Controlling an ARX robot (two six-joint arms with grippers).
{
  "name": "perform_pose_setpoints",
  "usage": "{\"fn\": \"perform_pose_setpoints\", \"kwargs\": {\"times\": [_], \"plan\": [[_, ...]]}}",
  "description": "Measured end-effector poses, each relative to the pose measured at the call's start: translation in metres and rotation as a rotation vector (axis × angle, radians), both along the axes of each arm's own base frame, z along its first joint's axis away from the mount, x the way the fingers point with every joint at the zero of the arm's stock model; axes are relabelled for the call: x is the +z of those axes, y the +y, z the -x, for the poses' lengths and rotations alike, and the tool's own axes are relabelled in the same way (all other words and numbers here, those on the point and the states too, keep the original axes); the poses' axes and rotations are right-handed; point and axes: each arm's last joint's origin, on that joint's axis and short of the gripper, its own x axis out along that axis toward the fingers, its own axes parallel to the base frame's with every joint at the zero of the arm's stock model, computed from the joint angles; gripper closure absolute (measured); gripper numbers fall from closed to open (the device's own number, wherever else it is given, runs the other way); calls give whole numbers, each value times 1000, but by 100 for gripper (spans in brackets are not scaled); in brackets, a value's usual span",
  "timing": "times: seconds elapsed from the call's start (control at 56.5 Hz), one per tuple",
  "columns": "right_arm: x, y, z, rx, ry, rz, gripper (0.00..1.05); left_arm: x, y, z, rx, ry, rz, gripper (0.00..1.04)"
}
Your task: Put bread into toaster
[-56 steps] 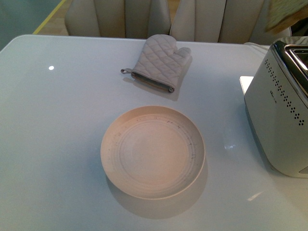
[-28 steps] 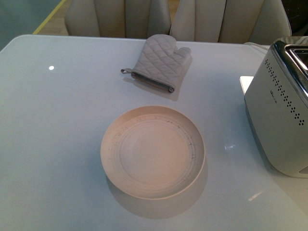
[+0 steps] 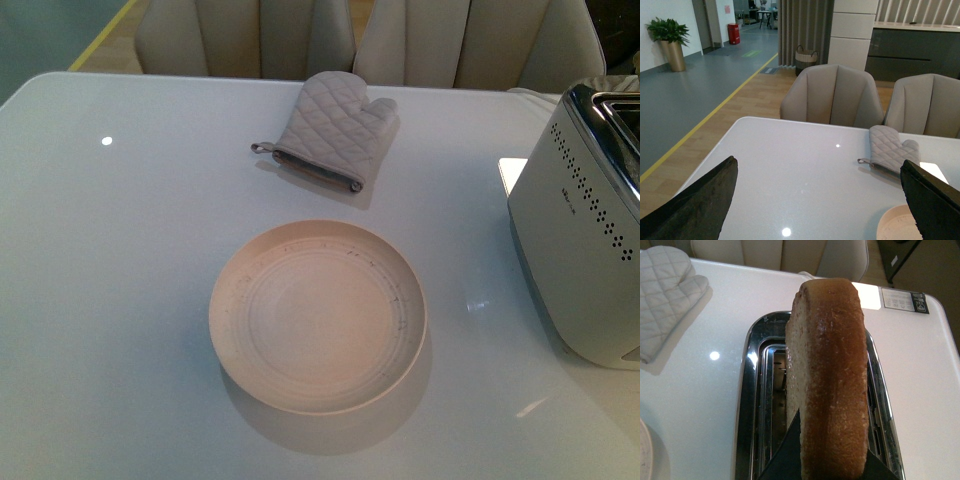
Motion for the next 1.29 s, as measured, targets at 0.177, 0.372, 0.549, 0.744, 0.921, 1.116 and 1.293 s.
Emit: {"fn": "perform_pose_setpoints", "kwargs": {"times": [0.177,0.372,0.549,0.744,0.921,1.116,1.293], "plan": [[-6,-2,4,-6,64,-3,101,0,0,0,0,0,0,7],[-8,-2,8,-6,111,-3,101,0,0,0,0,0,0,7],[-11,-1,8,-4,132,-4,101,0,0,0,0,0,0,7],[-25,2,3,-2,171,-24,94,0,0,0,0,0,0,7],[-34,1,6,-19,192,-39,61,0,0,0,0,0,0,7],[-20,-5,18,-45,118,-83,29,0,0,0,0,0,0,7],[14,-8,44,-52,-42,-72,8,0,0,0,0,0,0,7]]}}
